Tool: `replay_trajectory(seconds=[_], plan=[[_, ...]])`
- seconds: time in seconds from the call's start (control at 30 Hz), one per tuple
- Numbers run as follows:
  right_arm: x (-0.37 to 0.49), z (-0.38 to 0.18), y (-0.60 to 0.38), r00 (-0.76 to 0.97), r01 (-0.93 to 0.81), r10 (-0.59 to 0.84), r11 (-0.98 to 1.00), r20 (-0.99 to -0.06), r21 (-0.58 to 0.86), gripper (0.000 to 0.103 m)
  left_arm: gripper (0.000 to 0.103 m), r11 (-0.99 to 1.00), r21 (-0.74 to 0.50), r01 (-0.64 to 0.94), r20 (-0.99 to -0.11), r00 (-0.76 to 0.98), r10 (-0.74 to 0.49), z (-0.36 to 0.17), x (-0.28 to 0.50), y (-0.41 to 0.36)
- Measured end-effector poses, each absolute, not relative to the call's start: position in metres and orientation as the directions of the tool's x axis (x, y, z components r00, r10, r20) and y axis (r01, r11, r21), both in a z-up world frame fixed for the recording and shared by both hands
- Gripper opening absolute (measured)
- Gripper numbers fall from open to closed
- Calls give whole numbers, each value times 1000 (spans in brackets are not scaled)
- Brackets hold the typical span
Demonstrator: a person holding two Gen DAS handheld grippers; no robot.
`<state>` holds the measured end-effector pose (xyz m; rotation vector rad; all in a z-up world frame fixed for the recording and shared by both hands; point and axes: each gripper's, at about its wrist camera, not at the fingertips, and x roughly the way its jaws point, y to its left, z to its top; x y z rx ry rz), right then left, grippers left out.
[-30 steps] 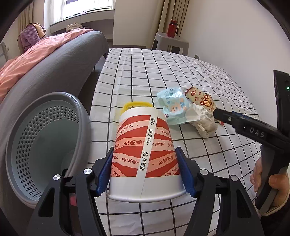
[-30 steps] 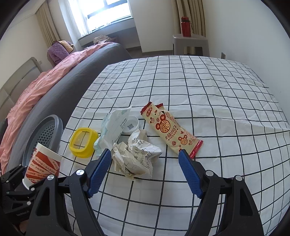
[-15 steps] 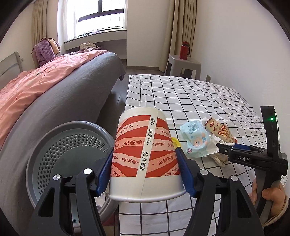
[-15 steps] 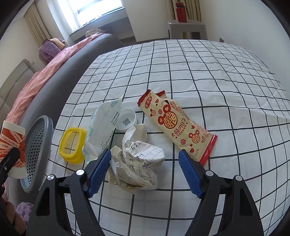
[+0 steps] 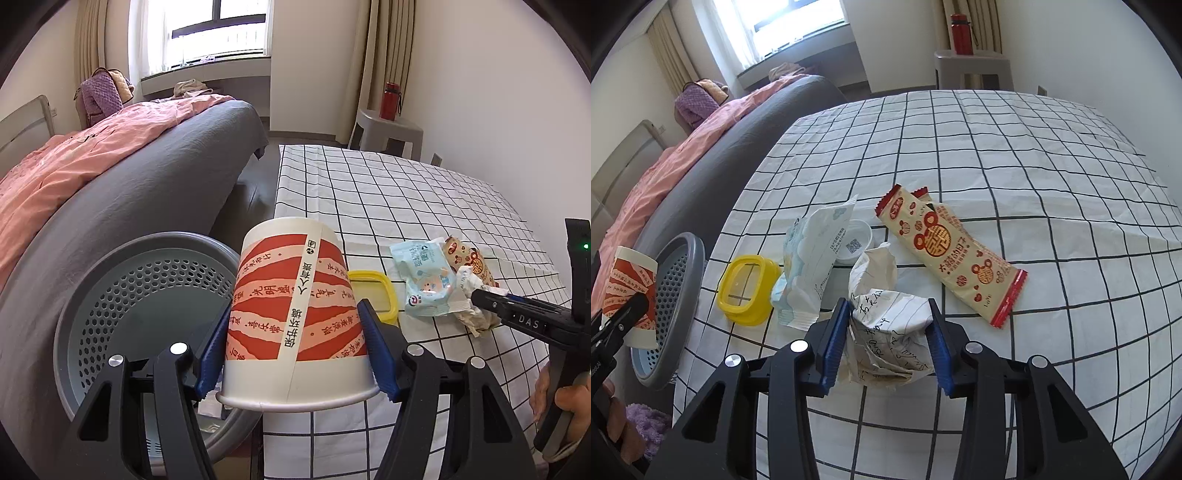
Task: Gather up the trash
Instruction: 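Grasp the crumpled white paper wrapper with the right gripper while the left gripper holds the cup, then carry cup and wrapper over the wastebasket and open both grippers to drop them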
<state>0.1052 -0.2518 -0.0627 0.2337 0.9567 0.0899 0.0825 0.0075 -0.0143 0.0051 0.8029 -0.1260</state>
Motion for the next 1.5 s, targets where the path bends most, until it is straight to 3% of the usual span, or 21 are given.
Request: replay_trajectory(seconds=[0.6,1.5], plan=[[41,-22,-228,648,73,119,974,-752,216,40,64,995,-56,80,-701,706,-96,3,56,61],[93,4,-34,601,-362,396,909,-694,205,41,64,993,-5,-122,-726,683,81,-7,76,157]])
